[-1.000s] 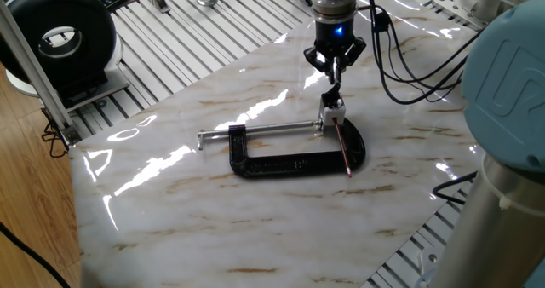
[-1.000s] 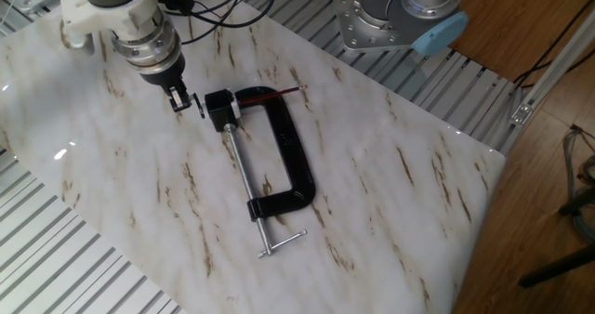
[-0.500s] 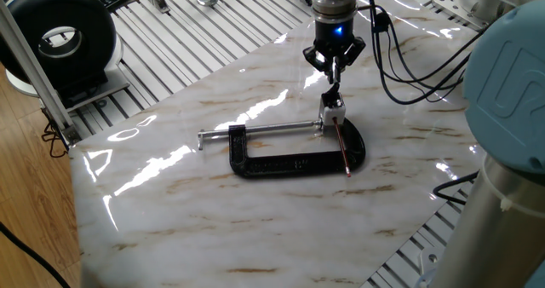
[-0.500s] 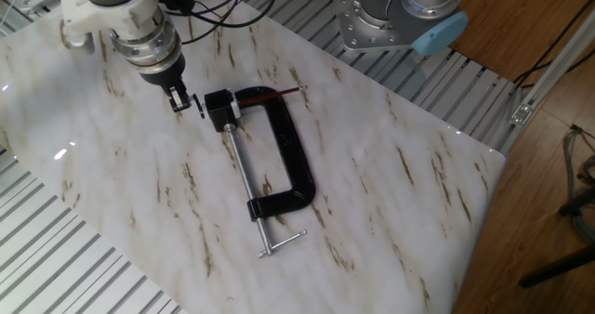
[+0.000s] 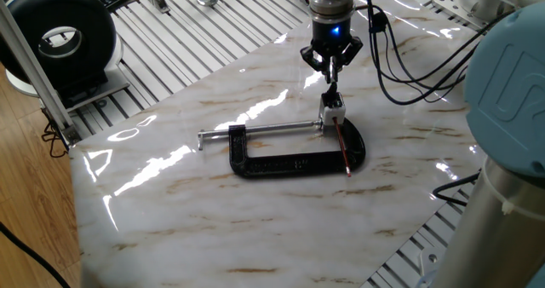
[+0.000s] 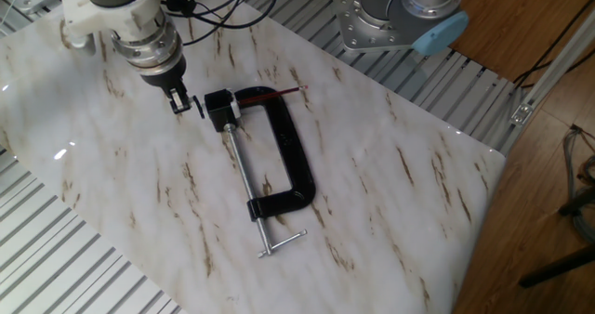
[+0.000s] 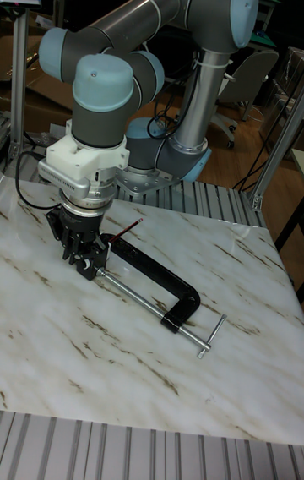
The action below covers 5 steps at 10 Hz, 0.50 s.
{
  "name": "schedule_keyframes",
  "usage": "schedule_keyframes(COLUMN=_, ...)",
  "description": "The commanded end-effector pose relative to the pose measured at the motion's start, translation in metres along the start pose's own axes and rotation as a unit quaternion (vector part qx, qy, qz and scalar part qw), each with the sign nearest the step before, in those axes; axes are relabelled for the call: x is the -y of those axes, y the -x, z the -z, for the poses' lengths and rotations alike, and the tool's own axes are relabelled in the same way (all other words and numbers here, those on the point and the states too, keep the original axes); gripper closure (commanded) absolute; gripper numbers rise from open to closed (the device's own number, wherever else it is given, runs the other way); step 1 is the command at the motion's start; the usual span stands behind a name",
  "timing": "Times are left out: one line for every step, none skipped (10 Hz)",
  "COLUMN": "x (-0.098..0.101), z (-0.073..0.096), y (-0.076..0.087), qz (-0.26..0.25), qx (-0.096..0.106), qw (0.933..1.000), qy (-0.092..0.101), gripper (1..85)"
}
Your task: Sharpen the pencil with a pencil sharpener
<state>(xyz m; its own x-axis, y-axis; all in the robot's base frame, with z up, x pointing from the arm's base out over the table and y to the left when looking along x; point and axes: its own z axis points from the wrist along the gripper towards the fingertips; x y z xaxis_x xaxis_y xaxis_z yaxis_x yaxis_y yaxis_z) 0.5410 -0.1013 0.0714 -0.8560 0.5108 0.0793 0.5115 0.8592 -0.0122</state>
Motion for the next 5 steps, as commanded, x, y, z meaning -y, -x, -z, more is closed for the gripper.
schedule_keyframes(x=-0.0074, z=0.0007, y=0.0019, qz=-0.002, qx=0.003, qw=1.0000, qy=0.008, gripper=84.7)
schedule_keyframes(x=-0.0085, z=-0.0001, y=0.0029, qz=-0.002, qx=0.004, qw=1.0000, qy=0.008, gripper=84.7)
schedule_keyframes(x=-0.0096, z=-0.0006, y=0.0038, qz=-0.003, qx=0.005, qw=1.0000, qy=0.007, gripper=84.7)
schedule_keyframes(x=-0.0111, z=-0.0008, y=0.0044, qz=-0.003, qx=0.005, qw=1.0000, qy=0.008, gripper=84.7)
schedule_keyframes(x=-0.0129, z=-0.0008, y=0.0048, qz=-0.003, qx=0.006, qw=0.9999, qy=0.008, gripper=84.7)
